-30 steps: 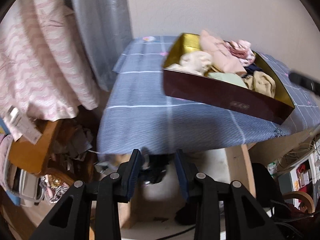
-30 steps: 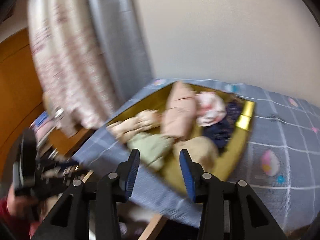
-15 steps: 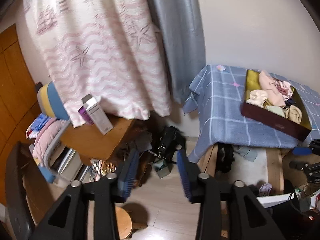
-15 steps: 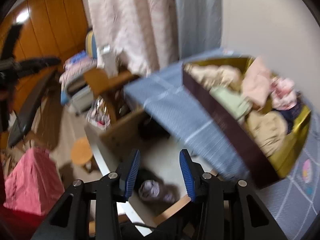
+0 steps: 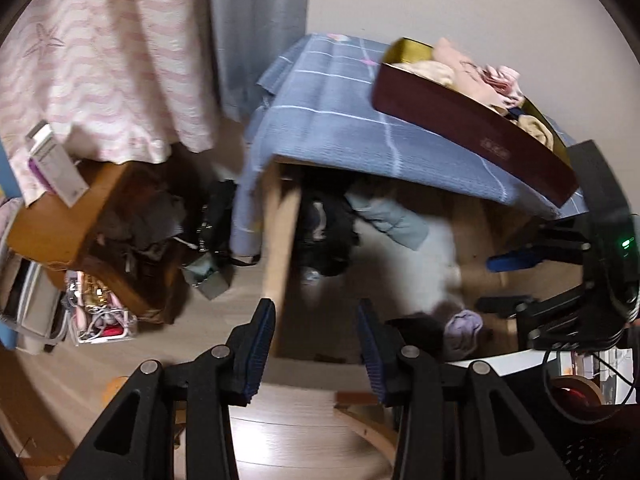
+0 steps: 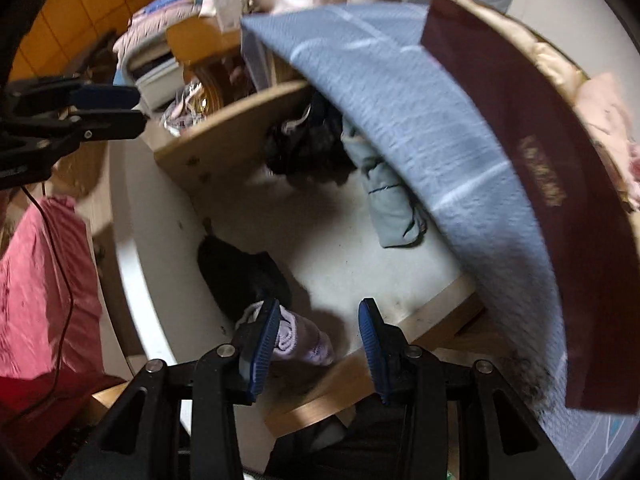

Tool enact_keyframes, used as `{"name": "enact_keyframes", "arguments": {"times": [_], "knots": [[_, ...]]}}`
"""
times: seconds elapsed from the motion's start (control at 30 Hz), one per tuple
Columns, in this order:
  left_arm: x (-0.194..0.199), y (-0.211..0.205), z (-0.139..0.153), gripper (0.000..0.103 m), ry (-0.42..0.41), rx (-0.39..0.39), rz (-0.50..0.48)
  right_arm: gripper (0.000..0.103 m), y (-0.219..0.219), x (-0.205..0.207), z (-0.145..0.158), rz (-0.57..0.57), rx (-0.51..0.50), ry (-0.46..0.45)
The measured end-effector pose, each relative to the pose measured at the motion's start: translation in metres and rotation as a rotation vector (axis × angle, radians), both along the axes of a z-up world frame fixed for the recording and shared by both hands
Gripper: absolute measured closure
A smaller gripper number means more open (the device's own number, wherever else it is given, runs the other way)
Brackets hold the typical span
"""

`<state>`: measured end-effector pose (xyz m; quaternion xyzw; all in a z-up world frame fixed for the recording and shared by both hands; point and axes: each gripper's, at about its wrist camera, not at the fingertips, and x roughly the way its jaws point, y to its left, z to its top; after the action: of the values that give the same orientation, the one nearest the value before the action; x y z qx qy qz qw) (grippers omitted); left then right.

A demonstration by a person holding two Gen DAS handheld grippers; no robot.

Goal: Take underwear out of drawer
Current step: 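Lower the right tool under the table toward the lavender sock in the drawer, then grasp the lavender sock with the right gripper and lift it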

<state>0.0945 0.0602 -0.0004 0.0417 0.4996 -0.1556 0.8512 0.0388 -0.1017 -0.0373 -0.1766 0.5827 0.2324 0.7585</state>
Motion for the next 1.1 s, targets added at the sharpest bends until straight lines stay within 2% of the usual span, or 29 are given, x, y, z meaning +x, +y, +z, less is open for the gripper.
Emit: {"name": "enact_keyframes", "arguments": {"times": [0.13,0.33,0.5,0.63,0.83,0.97,1.03,1.1], "knots": [[0.004,-0.011,-0.006,0.061,0.005,-0.027,-0.009,0.064,0.005,0.008,-0.018,0.004,-0.011,0.055],[0.005,-0.015,-0.011,0.061,-0.001,-0.008,-0.004,0.064,0.009,0.019,-0.038,0.004,-0.022,0.139],[0.001,-0.013,-0.011,0.061,-0.015,-0.001,0.007,0.065,0.018,0.022,-0.034,0.041,-0.055,0.159],[-0.002,-0.008,-0.008,0.061,-0.032,-0.034,0.028,0.067,0.021,0.019,-0.03,0.085,-0.083,0.161],[-0.004,-0.006,-0.006,0.061,-0.057,-0.044,0.046,0.07,0.025,0.016,-0.031,0.167,-0.123,0.174],[-0.006,-0.004,-0.005,0.061,-0.079,-0.07,0.061,0.07,0.028,0.016,-0.024,0.225,-0.111,0.181],[-0.007,-0.003,-0.004,0.061,-0.093,-0.09,0.067,0.075,0.03,0.014,-0.026,0.248,-0.112,0.205],[-0.009,-0.003,-0.002,0.061,-0.101,-0.11,0.069,0.075,0.031,0.016,-0.03,0.257,-0.091,0.245]]}}
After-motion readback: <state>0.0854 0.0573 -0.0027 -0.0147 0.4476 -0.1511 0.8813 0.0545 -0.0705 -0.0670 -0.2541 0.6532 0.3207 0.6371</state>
